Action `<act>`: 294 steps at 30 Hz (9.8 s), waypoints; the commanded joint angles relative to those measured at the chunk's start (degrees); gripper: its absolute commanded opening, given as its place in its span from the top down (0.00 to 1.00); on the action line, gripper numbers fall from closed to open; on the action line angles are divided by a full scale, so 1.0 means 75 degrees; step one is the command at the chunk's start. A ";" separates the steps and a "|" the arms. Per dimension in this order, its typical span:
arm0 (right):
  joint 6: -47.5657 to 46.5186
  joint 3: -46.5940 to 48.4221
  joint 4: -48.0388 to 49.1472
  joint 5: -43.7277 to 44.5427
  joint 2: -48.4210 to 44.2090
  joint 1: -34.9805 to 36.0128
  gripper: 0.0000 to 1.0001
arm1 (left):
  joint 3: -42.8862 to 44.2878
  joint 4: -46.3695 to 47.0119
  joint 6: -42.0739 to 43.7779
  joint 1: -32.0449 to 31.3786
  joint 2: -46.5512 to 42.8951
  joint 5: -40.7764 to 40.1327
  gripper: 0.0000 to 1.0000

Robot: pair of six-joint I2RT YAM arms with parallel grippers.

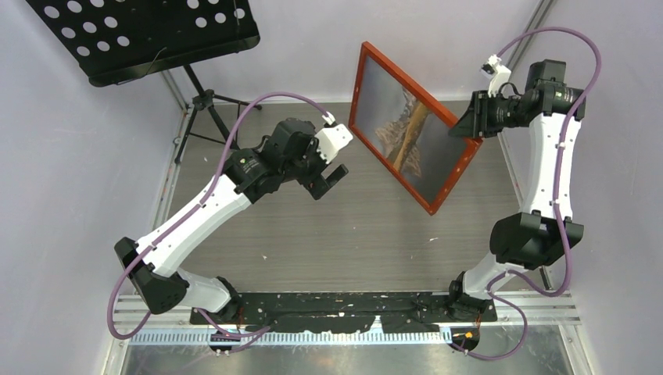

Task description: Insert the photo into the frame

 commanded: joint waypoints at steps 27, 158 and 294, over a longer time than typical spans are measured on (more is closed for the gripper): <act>-0.0828 -0.0798 -0.0524 -0.0637 0.0728 -0.1023 0.94 | -0.0136 0.0359 -0.0205 0.0123 0.0180 0.0259 0.00; 0.1932 -0.7515 0.5707 0.1135 0.1171 0.0804 0.36 | -0.1376 0.1528 -0.1417 0.1938 0.1077 0.0355 0.00; 0.0701 -0.8922 0.7042 0.5277 -0.7194 0.1044 0.05 | -0.6604 0.4771 -0.1832 0.6014 -0.5221 0.1811 0.00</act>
